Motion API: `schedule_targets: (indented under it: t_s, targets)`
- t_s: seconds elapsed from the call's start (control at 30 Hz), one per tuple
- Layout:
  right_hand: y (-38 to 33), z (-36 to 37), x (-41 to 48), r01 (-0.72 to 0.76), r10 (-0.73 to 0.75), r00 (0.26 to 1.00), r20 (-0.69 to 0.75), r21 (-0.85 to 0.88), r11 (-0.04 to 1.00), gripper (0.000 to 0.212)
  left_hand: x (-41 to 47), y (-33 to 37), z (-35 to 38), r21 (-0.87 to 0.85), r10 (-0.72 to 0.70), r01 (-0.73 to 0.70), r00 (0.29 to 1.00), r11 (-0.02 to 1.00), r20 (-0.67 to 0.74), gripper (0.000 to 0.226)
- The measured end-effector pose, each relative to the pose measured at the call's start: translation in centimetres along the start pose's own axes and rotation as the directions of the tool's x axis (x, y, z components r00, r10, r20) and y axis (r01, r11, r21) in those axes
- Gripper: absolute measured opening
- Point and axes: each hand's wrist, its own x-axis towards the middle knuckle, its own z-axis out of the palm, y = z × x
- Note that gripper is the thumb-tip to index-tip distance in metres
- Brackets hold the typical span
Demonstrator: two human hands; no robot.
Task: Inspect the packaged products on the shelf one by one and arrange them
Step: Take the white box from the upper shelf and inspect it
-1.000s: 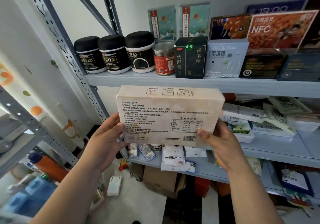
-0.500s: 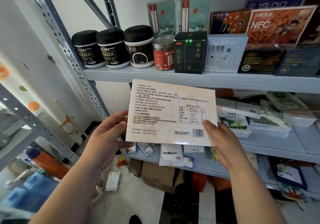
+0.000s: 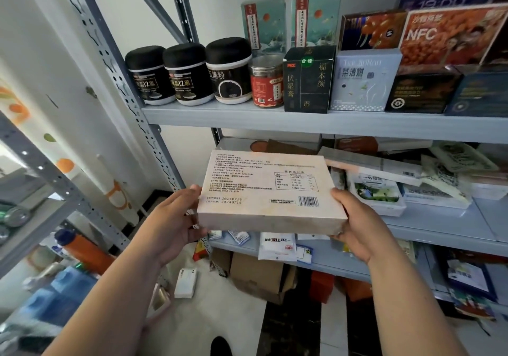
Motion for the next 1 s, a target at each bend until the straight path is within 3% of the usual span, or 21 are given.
schedule_targets:
  t_s: [0.1,0.23,0.37,0.53,0.6,0.7,0.77,0.87,0.93,1.0]
  targets:
    - [-0.9,0.4,-0.8,0.136,-0.137,0.99,0.04,0.016,0.991,0.042,0.4,-0.7,-0.3,0.013,0.019,-0.019,0.999,1.0,-0.034,0.016]
    - [-2.1,1.8,-2.4,0.333,-0.329,0.937,0.117,-0.013,0.943,0.065,1.4,-2.3,-0.5,0.022,0.004,-0.003,1.0,1.0,-0.027,0.03]
    - [-2.9,3.7,-3.9,0.443,-0.43,0.866,0.257,0.009,0.897,0.037,1.9,-3.8,0.2,0.052,-0.019,0.016,0.998,0.999,0.056,0.047]
    - [-4.0,5.2,-5.3,0.526,-0.498,0.798,0.34,0.009,0.85,0.036,2.3,-5.6,0.4,-0.123,-0.079,0.086,0.995,0.989,0.056,0.052]
    - [-3.9,5.6,-5.3,0.522,-0.498,0.793,0.351,0.03,0.852,0.032,2.3,-6.2,0.6,-0.202,-0.102,0.113,0.993,0.973,0.062,0.053]
    - [-3.1,6.6,-5.1,0.508,-0.457,0.808,0.373,-0.048,0.86,0.03,1.8,-7.1,1.5,-0.223,-0.12,0.15,0.983,0.963,0.139,0.038]
    - [-2.1,7.2,-4.4,0.453,-0.374,0.838,0.397,-0.127,0.882,0.06,1.3,-7.9,2.2,-0.191,-0.116,0.163,0.965,0.968,0.235,0.039]
    - [-1.3,7.8,-3.9,0.306,-0.245,0.912,0.329,-0.148,0.94,0.108,-0.4,-8.2,3.6,-0.28,-0.124,0.258,0.899,0.925,0.42,0.083]
    - [-0.8,7.7,-3.2,0.169,-0.141,0.948,0.287,-0.075,0.983,0.137,-1.1,-7.7,4.8,-0.27,-0.15,0.336,0.832,0.902,0.534,0.084]
    - [-0.2,7.2,-2.6,0.074,-0.091,0.953,0.29,0.07,0.995,0.124,-1.1,-7.3,4.9,-0.277,-0.145,0.39,0.769,0.878,0.622,0.075]
